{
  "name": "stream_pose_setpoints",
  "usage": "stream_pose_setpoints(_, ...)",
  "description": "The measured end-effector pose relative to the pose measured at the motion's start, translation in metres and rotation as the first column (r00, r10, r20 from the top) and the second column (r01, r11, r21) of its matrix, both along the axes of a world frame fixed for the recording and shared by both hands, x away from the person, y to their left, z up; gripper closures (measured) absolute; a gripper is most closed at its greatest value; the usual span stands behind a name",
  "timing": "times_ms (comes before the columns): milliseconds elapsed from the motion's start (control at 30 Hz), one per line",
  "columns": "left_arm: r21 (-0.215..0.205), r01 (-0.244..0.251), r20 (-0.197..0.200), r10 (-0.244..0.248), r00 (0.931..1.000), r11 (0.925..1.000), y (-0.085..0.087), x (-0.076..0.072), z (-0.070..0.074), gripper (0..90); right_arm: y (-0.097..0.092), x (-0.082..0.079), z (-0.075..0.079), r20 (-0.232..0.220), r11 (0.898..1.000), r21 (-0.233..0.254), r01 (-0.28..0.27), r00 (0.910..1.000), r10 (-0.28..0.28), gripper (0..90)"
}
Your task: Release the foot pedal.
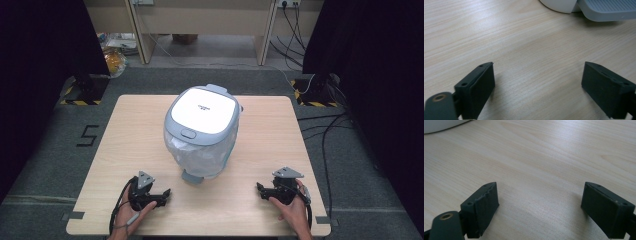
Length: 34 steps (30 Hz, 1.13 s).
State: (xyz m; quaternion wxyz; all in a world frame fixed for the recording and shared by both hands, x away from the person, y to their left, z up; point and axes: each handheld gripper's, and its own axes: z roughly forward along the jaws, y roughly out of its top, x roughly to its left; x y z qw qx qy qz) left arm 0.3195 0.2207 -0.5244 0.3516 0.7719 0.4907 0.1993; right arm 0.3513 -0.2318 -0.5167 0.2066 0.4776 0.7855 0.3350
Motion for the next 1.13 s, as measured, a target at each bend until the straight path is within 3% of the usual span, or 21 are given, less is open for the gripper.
stream_pose_setpoints(1133,0.004,0.004,-0.004,-0.004,1.0000,1.0000,-0.0010,-0.0005,-0.0001,8.0,0.0000,0.0000,0.0000,0.000,1.000,0.000,0.000,1.0000,0.000,14.2)
